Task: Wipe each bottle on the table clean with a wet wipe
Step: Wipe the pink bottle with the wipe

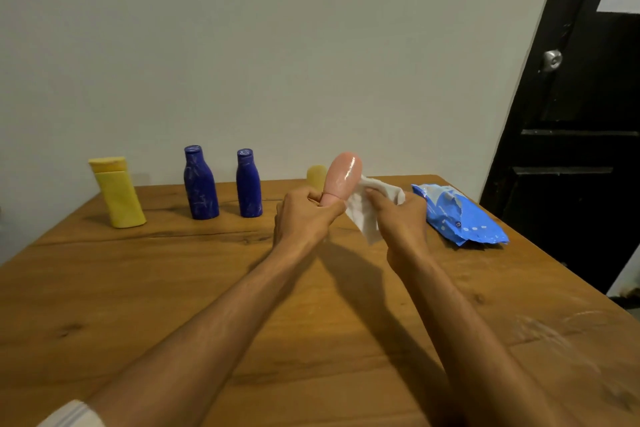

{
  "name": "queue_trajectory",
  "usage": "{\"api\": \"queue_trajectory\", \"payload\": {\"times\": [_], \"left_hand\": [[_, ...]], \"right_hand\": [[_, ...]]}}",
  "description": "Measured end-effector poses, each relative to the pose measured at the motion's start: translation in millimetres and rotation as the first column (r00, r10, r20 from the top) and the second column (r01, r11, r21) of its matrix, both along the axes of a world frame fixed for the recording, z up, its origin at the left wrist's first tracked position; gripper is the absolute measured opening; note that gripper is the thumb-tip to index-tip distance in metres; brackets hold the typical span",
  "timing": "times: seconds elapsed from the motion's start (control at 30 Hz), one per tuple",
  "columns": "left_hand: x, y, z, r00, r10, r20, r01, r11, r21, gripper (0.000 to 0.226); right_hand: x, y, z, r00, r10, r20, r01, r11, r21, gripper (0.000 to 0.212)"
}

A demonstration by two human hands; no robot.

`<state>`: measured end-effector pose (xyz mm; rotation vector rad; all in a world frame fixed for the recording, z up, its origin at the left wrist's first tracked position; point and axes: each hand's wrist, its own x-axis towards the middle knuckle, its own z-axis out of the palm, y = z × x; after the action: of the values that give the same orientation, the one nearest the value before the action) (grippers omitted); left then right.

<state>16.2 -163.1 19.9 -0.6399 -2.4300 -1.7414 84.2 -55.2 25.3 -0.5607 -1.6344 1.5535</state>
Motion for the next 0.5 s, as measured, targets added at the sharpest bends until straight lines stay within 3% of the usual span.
{"api": "queue_trajectory", "payload": {"times": [0.13, 0.33, 0.5], "left_hand": [[18, -36, 0, 0.997, -0.048, 0.058, 0.044, 0.996, 0.073, 0.032], [39, -78, -5, 0.964, -0.168, 0.205, 0.116, 0.963, 0.242, 0.047], [55, -98, -7, 0.938, -0.212, 0.276, 0.113, 0.936, 0.334, 0.037]], "right_hand": [[12, -28, -2, 0.993, 0.092, -0.069, -0.095, 0.995, -0.043, 0.014], [25, -61, -7, 0.981, 0.188, -0.046, -0.19, 0.98, -0.064, 0.023], [33, -77, -9, 0.973, 0.228, -0.043, -0.23, 0.972, -0.041, 0.023]]}}
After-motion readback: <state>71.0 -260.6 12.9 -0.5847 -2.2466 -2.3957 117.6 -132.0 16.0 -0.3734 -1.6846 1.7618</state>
